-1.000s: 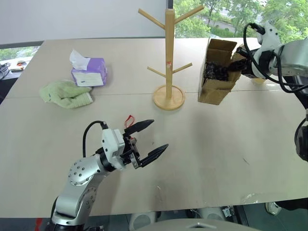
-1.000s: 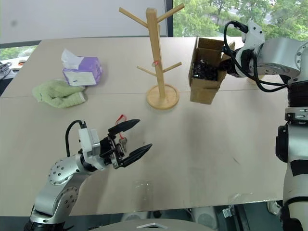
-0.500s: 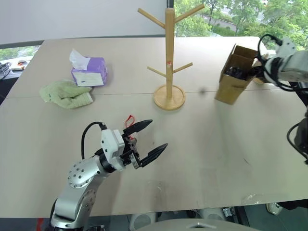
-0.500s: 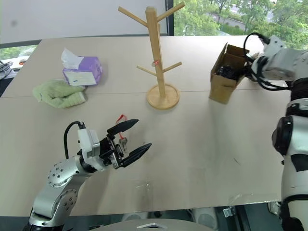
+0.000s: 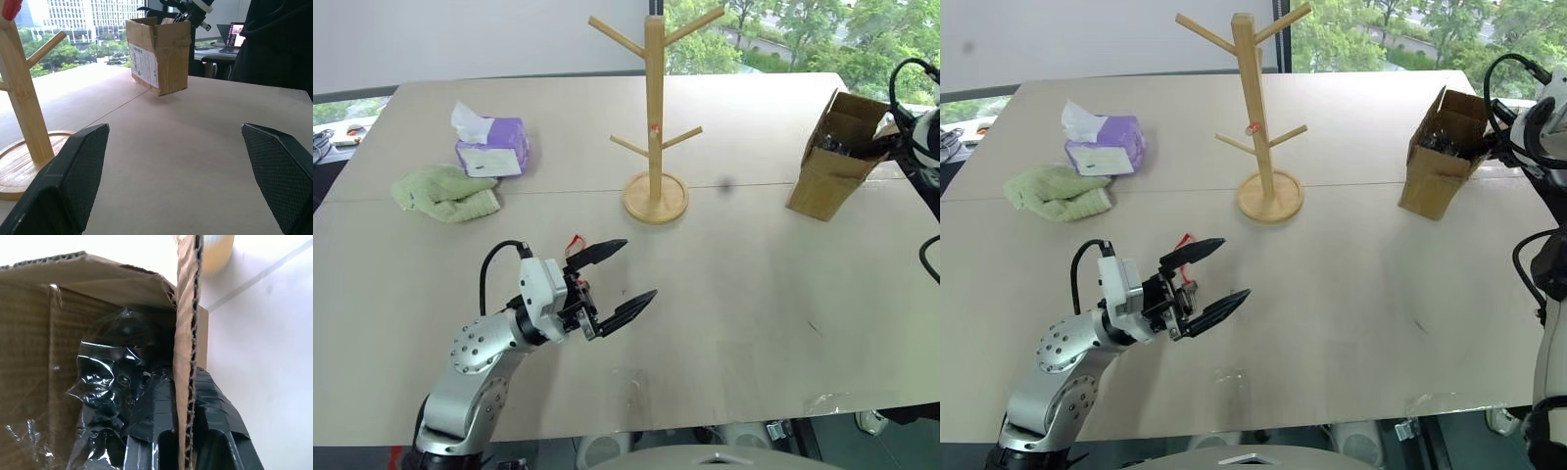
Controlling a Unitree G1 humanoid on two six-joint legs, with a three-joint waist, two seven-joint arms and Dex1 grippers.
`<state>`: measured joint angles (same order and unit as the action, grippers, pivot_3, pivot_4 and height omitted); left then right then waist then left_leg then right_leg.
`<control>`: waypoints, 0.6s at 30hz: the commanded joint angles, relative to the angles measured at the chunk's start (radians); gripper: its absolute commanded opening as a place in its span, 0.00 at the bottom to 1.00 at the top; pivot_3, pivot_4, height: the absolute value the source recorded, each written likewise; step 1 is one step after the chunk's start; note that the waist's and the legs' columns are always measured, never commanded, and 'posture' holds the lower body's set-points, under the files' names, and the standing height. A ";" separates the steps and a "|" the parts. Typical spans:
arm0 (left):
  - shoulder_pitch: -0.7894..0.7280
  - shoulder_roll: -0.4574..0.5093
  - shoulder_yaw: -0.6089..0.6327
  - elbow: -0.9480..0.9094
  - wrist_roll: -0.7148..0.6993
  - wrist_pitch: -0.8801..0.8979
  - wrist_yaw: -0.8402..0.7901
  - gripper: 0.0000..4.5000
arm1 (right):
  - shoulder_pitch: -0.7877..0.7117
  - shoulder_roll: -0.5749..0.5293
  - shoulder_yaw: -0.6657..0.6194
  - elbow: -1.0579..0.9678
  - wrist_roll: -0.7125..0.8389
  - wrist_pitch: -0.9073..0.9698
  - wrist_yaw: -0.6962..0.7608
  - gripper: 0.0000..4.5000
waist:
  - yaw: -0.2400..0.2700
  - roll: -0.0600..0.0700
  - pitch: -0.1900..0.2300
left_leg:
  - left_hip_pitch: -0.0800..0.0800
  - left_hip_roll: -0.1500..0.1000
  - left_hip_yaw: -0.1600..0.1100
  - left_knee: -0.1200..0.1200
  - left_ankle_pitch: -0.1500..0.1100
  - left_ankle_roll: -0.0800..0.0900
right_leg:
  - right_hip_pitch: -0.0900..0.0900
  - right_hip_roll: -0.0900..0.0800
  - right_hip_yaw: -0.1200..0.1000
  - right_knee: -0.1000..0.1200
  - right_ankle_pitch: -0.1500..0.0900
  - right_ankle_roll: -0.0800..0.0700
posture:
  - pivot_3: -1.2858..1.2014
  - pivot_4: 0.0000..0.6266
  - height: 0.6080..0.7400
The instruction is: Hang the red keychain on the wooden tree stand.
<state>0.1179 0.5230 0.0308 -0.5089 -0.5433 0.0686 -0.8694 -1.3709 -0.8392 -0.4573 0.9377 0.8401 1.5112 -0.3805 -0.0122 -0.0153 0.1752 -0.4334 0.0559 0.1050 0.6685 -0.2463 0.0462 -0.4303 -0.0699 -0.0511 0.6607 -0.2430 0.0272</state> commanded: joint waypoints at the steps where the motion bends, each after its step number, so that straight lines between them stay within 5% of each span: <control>1: -0.007 0.006 0.012 -0.010 -0.017 -0.002 -0.012 1.00 | -0.037 -0.035 -0.086 -0.070 -0.041 0.082 0.013 0.02 | 0.000 0.000 0.000 | 0.000 0.000 0.000 0.000 0.000 0.000 | 0.000 0.000 0.000 0.000 0.000 0.000 | 0.52 0.24 1.00; 18: -0.034 -0.005 -0.001 0.010 -0.007 0.002 -0.030 1.00 | 0.098 -0.113 -0.144 -0.015 -0.319 -0.107 0.173 0.02 | -0.003 0.004 -0.002 | 0.002 -0.001 0.002 0.000 0.002 -0.004 | 0.000 0.002 0.004 0.000 0.000 0.000 | 0.52 0.24 1.00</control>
<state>0.0874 0.5188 0.0290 -0.4890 -0.5452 0.0807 -0.8942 -1.2650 -0.9293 -0.5851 0.9378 0.5270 1.4416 -0.2355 -0.0150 -0.0118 0.1732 -0.4317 0.0545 0.1074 0.6684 -0.2441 0.0424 -0.4307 -0.0678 -0.0470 0.6610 -0.2430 0.0274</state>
